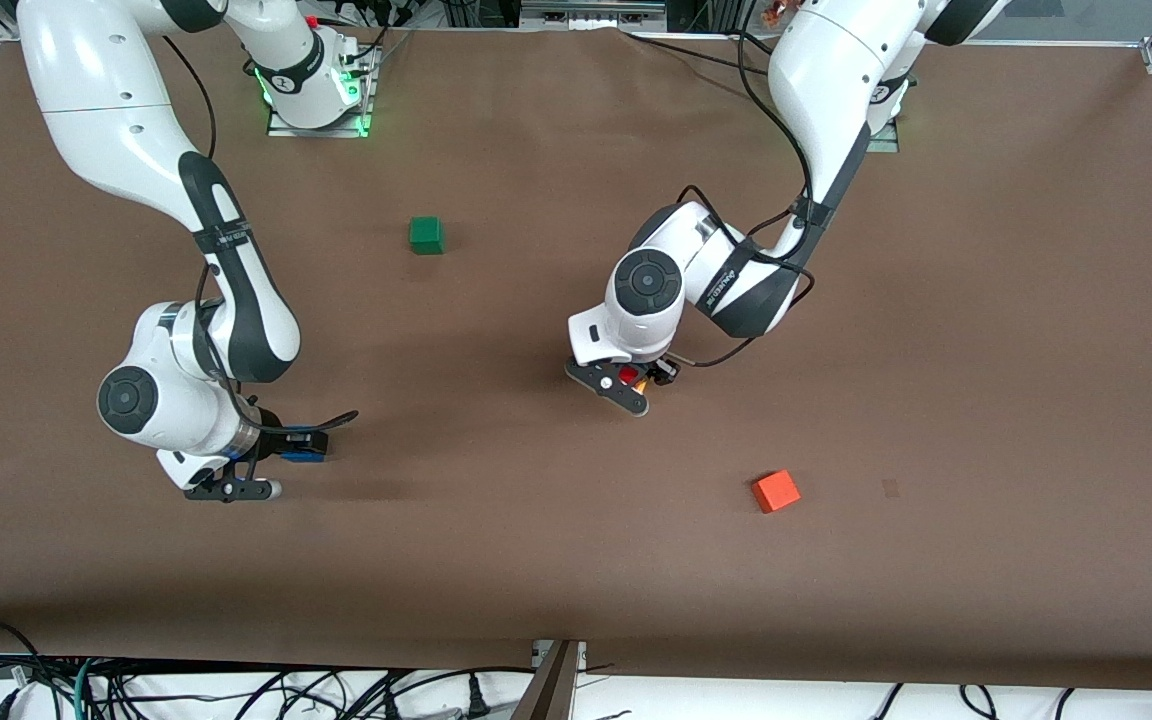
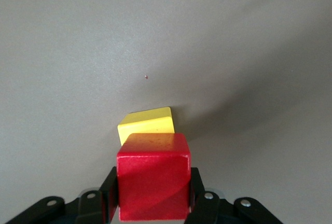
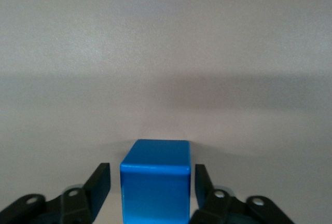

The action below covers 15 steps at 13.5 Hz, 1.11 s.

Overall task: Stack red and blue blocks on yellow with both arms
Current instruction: 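Place the red cube on the yellow cube while the right gripper grasps blue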

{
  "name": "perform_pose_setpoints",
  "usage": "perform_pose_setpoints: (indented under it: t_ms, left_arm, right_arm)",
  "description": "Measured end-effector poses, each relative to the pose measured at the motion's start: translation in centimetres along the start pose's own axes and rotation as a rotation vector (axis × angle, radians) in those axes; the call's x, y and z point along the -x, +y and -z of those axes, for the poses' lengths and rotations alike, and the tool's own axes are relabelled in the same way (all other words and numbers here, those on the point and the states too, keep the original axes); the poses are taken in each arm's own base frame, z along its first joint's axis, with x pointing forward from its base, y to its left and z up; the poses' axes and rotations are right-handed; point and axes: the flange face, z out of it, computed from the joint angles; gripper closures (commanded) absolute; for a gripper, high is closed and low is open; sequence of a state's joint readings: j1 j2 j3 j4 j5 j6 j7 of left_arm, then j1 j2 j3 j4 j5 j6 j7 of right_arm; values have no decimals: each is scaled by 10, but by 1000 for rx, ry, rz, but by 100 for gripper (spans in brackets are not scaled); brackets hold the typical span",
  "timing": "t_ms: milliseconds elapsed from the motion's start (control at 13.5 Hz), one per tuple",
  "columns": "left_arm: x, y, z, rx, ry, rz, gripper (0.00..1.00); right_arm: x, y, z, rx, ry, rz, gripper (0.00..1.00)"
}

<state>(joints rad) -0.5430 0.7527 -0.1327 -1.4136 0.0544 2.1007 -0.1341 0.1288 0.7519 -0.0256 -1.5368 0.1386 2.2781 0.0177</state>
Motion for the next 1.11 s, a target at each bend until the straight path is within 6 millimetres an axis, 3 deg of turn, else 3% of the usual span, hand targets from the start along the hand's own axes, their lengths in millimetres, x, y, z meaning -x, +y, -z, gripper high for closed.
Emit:
perform_pose_setpoints:
  t_ms: [222, 519, 593, 667, 963, 1111]
  left_arm:
    - [-1, 0, 0, 1, 8, 1, 100]
    - [-2, 0, 0, 2, 17, 1, 100]
    - [-2, 0, 0, 2, 17, 1, 47]
    - [-2, 0, 0, 2, 18, 1, 0]
    - [-6, -7, 7, -1, 34, 13, 0]
    - [-11, -13, 21, -1, 59, 23, 0]
  right_arm:
    - [-2, 0, 3, -1, 7, 0, 62]
    - [-4, -2, 7, -2, 9, 3, 64]
    - [-6, -6, 13, -3, -1, 9, 64]
    - [-9, -12, 22, -6, -12, 18, 64]
    - [-22, -51, 71, -14, -21, 73, 64]
    - [-24, -70, 84, -16, -16, 79, 64]
